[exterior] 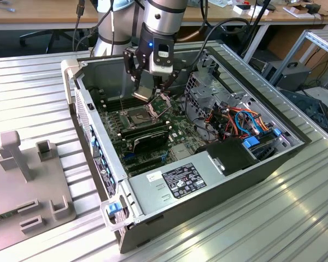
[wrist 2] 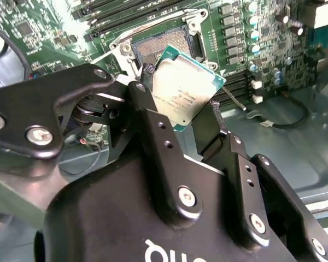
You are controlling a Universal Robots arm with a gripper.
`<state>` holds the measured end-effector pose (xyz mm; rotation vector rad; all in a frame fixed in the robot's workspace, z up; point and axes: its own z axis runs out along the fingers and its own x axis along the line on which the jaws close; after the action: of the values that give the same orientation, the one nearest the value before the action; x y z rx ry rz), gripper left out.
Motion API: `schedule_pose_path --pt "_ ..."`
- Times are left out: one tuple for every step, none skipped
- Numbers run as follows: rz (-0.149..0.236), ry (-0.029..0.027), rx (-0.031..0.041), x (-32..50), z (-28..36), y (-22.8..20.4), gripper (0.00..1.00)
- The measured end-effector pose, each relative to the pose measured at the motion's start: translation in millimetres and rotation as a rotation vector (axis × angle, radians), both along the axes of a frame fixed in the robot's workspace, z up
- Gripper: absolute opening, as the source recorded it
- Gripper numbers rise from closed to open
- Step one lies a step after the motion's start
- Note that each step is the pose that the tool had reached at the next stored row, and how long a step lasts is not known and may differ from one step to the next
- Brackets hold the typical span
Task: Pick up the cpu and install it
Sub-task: 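Place the cpu into insertion slot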
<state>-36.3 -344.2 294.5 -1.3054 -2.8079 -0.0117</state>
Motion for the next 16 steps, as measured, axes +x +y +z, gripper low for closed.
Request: schedule_pose_path --pt "-0.020 0.0000 0.0000 0.0 -0.1 0.0 0.53" --pt "-0.036 0.0000 0.0000 0.0 -0.1 0.0 0.53" --pt "-0.057 0.0000 0.0000 0.0 -0.2 0.0 0.53" --pt "-0.072 0.0000 0.0000 0.0 -0.2 0.0 0.53" --pt "-0.092 0.0000 -0.0001 0.0 -0.3 0.0 0.53" --pt "-0.107 0.0000 0.0000 0.0 -0.4 0.0 0.53" --pt "-0.132 0.0000 -0.0001 0.0 -0.4 0.0 0.53" --pt "-0.150 0.0000 -0.0001 0.0 -0.5 0.0 0.53" --pt "-0.166 0.0000 -0.0001 0.0 -0.5 0.0 0.53" --pt "-0.181 0.0000 0.0000 0.0 -0.6 0.0 0.53" --pt "-0.198 0.0000 0.0000 0.0 -0.6 0.0 0.53" --pt "-0.222 0.0000 0.0000 0.0 -0.7 0.0 0.53" --pt "-0.254 0.0000 0.0000 0.0 -0.7 0.0 0.53" --pt "-0.278 0.0000 -0.0001 0.0 -0.8 0.0 0.53" --pt "-0.296 0.0000 0.0000 0.0 -0.8 0.0 0.53" --pt "-0.323 0.0000 -0.0001 0.0 -0.9 0.0 0.53"
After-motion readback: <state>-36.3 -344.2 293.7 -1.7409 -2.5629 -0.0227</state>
